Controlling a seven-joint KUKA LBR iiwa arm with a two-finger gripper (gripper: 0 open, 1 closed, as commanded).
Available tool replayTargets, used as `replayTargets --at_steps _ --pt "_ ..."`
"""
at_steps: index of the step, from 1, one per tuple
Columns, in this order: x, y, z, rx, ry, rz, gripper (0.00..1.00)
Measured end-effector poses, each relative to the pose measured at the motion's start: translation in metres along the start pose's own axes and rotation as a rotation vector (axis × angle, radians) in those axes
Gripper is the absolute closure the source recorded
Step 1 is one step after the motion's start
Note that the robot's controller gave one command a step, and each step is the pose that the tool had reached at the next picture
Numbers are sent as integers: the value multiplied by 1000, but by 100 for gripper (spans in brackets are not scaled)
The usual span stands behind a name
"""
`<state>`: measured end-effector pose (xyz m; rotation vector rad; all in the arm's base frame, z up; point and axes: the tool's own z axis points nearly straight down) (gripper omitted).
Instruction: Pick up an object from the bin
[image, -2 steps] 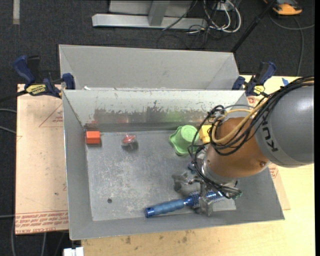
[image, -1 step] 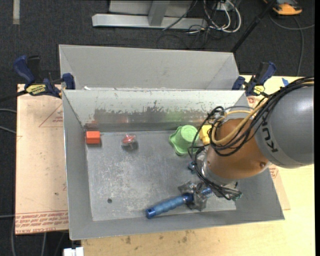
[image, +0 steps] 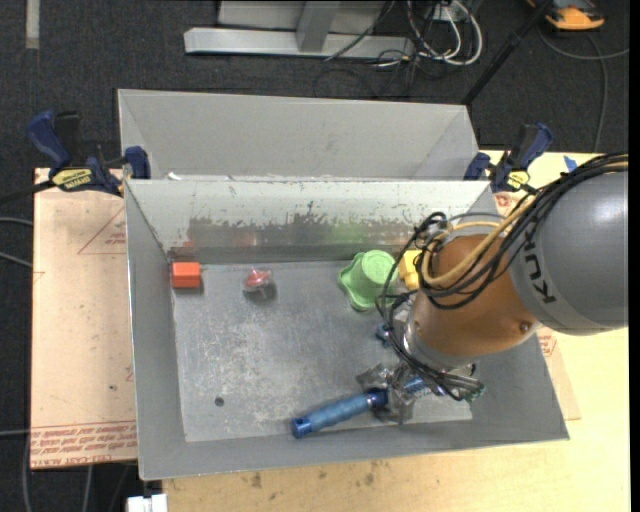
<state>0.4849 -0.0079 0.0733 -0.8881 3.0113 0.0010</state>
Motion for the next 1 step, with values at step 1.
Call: replayTargets --at_steps 1 --pt "-1 0 -41 2 -2 2 100"
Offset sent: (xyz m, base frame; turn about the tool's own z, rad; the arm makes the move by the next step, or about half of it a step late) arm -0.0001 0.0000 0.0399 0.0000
